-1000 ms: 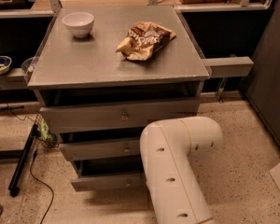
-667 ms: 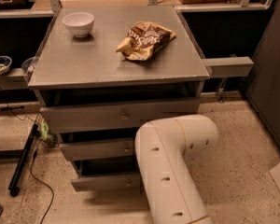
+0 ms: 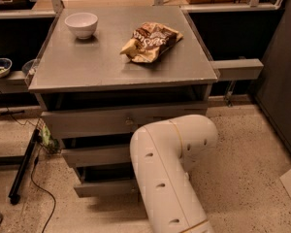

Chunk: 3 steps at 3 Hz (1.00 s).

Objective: Close bottom drawer

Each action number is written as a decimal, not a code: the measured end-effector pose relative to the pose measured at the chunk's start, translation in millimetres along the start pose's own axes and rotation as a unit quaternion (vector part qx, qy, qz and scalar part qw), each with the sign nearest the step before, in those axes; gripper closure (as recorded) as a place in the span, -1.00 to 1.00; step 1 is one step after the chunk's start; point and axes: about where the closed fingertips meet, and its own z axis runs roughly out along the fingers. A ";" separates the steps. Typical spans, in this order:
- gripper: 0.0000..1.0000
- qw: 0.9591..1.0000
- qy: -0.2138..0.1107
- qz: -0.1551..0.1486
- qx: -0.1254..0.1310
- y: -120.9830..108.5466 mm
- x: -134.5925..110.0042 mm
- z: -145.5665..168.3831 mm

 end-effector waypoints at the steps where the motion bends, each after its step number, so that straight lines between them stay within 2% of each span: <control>1: 1.00 1.000 -0.007 0.000 0.003 -0.5 -5.2 -1.8; 2: 1.00 1.000 -0.020 -0.001 0.006 -1.3 -15.6 -4.9; 3: 0.65 1.000 -0.020 -0.001 0.006 -1.2 -15.6 -4.8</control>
Offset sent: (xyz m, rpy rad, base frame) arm 0.0446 0.0119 0.0364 0.0274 -0.1264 -0.0159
